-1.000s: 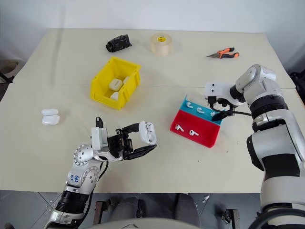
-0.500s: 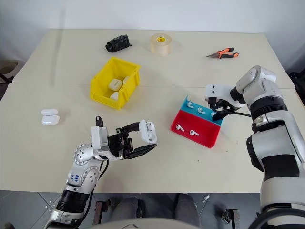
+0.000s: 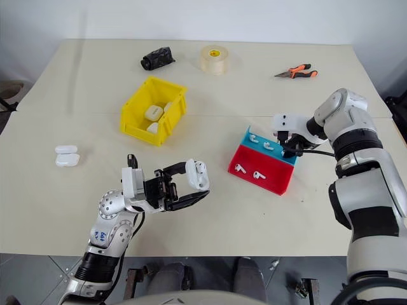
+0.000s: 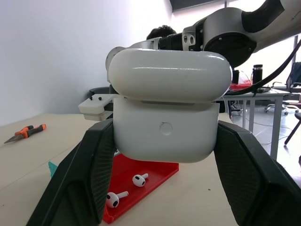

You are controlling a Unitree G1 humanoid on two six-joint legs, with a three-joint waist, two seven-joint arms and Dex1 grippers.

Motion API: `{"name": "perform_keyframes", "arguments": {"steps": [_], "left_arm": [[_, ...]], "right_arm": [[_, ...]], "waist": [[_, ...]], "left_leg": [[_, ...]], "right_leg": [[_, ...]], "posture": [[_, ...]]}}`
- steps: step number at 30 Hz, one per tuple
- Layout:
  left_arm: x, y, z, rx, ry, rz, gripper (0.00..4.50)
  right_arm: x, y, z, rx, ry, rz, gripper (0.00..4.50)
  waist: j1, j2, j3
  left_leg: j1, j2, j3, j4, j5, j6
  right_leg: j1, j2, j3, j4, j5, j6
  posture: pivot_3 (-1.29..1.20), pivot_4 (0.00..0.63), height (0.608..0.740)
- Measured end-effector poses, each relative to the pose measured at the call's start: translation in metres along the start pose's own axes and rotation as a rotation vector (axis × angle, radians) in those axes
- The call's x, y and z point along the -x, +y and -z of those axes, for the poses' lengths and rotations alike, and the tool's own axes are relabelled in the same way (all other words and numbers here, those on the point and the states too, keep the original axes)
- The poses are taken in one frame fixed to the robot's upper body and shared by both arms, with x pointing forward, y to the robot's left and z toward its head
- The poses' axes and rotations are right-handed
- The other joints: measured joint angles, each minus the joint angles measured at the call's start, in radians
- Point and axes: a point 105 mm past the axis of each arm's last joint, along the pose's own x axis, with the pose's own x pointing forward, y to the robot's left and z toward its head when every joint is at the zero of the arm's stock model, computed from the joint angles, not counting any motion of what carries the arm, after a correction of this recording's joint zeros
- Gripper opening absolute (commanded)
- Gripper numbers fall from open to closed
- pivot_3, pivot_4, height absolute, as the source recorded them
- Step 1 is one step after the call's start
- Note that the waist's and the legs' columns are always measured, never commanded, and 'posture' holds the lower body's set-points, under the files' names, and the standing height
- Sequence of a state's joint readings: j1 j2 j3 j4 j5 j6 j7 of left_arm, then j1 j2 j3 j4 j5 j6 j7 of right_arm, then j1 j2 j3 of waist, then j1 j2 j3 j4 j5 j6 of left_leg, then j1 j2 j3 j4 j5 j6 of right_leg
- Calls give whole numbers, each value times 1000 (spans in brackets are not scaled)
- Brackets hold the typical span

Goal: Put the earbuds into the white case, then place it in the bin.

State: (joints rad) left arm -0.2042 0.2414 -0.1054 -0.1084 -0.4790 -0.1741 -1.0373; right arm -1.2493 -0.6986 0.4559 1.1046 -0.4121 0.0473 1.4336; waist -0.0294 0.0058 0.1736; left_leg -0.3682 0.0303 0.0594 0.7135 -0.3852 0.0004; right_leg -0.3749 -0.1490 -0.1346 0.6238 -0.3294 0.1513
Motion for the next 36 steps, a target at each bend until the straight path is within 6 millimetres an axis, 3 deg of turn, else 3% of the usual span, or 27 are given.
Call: {"name": "perform_keyframes", "arguments": {"steps": [12, 16, 18, 21, 24, 26, 28, 32, 36], "left_arm": [[0, 0, 0, 0, 0, 1, 2783], [-1, 1, -2, -10, 0, 11, 2783], [-1, 5, -5, -26, -3, 18, 2783], [-2, 7, -7, -34, -5, 22, 2783], [-5, 13, -10, -35, -29, 26, 2783], [-7, 19, -13, -31, -52, 22, 2783], [-8, 22, -16, -32, -64, 26, 2783], [-8, 26, -15, 0, -74, 35, 2783], [-11, 29, -19, 34, -81, 57, 2783]], "right_arm": [[1, -2, -5, -38, -83, 33, 549], [14, -1, -29, -26, -295, 42, 549], [26, 6, -46, 11, -459, 33, 549], [31, 17, -55, 14, -604, 20, 549], [32, 42, -61, -19, -828, -20, 549], [29, 73, -74, -67, -1059, -84, 549], [23, 93, -84, -131, -1163, -145, 549], [55, 121, -113, -222, -1512, -145, 549], [64, 147, -128, -310, -1624, -230, 549]], "waist": [[-1, 0, 0], [0, 4, 2], [5, 4, 2], [9, 4, 2], [23, 3, 2], [28, 3, 2], [28, 4, 3], [28, 4, 3], [32, 4, 3]], "left_leg": [[0, 0, 1, 0, 0, 0], [-1, 0, 1, -2, 0, 0], [-2, 0, -1, -1, 0, 0], [-2, -1, -1, -1, 0, 0], [-2, 0, -2, 0, 0, 0], [-2, -1, -3, 0, 0, 0], [-2, -2, -1, 0, 0, 0], [-1, -1, -3, 0, 0, 0], [-1, -2, -4, 0, 0, 0]], "right_leg": [[-1, 0, 0, 0, 0, 0], [-2, 0, 0, 0, 0, 0], [-2, 0, -1, 0, 0, 0], [-1, -1, -1, 0, 0, 0], [-1, 0, -2, 0, 0, 0], [-1, 0, -2, 0, 0, 0], [-1, -1, 0, 0, 0, 0], [-1, 0, -1, 2, 0, 0], [-1, 0, -1, 2, 0, 0]], "posture": [[0, 150, 740], [0, 150, 740], [0, 150, 740], [0, 150, 740], [0, 150, 740], [0, 150, 740], [0, 150, 740], [0, 150, 740], [0, 150, 740]]}}
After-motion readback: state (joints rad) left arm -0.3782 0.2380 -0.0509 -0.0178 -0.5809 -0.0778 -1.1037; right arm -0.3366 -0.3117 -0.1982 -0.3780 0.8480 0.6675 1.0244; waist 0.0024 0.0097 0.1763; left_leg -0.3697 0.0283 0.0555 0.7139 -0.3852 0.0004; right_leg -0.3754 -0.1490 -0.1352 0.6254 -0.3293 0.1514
